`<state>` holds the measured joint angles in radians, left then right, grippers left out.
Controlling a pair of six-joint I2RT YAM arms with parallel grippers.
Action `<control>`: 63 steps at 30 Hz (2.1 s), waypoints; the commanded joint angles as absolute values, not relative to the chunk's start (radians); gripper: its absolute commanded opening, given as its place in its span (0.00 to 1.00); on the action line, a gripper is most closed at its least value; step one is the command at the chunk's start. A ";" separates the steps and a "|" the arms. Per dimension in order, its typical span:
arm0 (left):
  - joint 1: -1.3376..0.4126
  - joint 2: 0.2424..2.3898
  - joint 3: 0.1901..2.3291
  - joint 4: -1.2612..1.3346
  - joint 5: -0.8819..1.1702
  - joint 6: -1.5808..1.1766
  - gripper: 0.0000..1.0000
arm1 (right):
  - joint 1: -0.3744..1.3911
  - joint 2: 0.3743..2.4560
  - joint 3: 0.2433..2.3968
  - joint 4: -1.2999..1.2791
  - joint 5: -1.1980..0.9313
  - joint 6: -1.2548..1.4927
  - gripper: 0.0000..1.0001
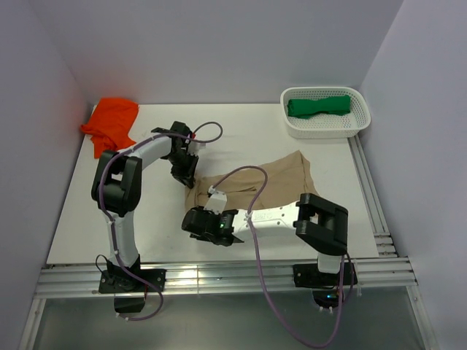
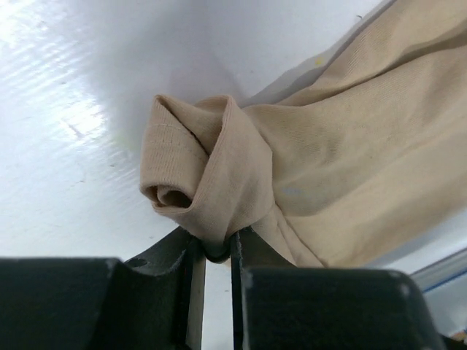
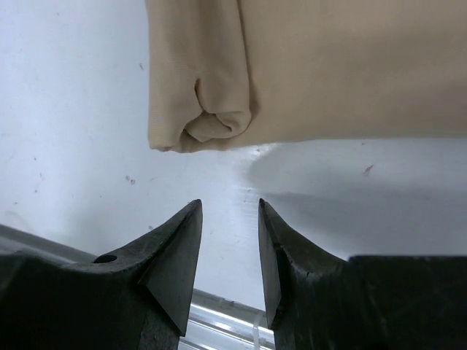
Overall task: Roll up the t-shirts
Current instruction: Roll the tshirt
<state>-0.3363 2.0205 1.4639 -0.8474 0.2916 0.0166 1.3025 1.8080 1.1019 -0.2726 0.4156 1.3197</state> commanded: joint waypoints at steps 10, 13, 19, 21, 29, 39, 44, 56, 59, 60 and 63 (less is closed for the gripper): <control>-0.370 2.016 1.509 -0.877 0.167 0.048 0.11 | 1.279 1.925 1.517 -0.554 0.710 1.094 0.37; -0.379 2.016 1.516 -0.882 0.164 0.045 0.11 | 1.259 1.985 1.569 -0.534 0.700 1.051 0.36; -0.390 2.023 1.529 -0.891 0.158 0.041 0.11 | 1.230 2.078 1.650 -0.544 0.686 1.022 0.36; -0.393 2.023 1.531 -0.893 0.155 0.040 0.11 | 1.229 2.117 1.686 -0.593 0.689 1.031 0.36; -0.400 2.033 1.539 -0.899 0.147 0.040 0.11 | 1.247 2.155 1.666 -0.664 0.649 1.088 0.44; -0.403 2.054 1.559 -0.908 0.150 0.035 0.12 | 1.275 2.190 1.628 -0.660 0.591 1.115 0.54; -0.403 2.057 1.563 -0.910 0.147 0.037 0.16 | 1.276 2.227 1.660 -0.683 0.569 1.109 0.55; -0.384 2.075 1.681 -0.978 0.283 0.071 0.55 | 1.253 2.128 1.436 -0.419 0.448 1.129 0.18; -0.350 2.082 1.767 -1.014 0.363 0.092 0.65 | 1.224 2.025 1.257 -0.191 0.371 1.152 0.18; -0.339 2.082 1.805 -1.040 0.411 0.104 0.67 | 1.217 1.981 1.211 -0.070 0.353 1.161 0.18; -0.304 2.077 1.844 -1.071 0.515 0.124 0.70 | 1.177 1.919 1.030 0.116 0.279 1.212 0.18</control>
<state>-0.3431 2.0964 1.7794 -1.0206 0.3584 0.0845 1.2018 1.9499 1.1614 -0.1047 0.4294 1.1530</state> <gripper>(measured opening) 0.691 0.269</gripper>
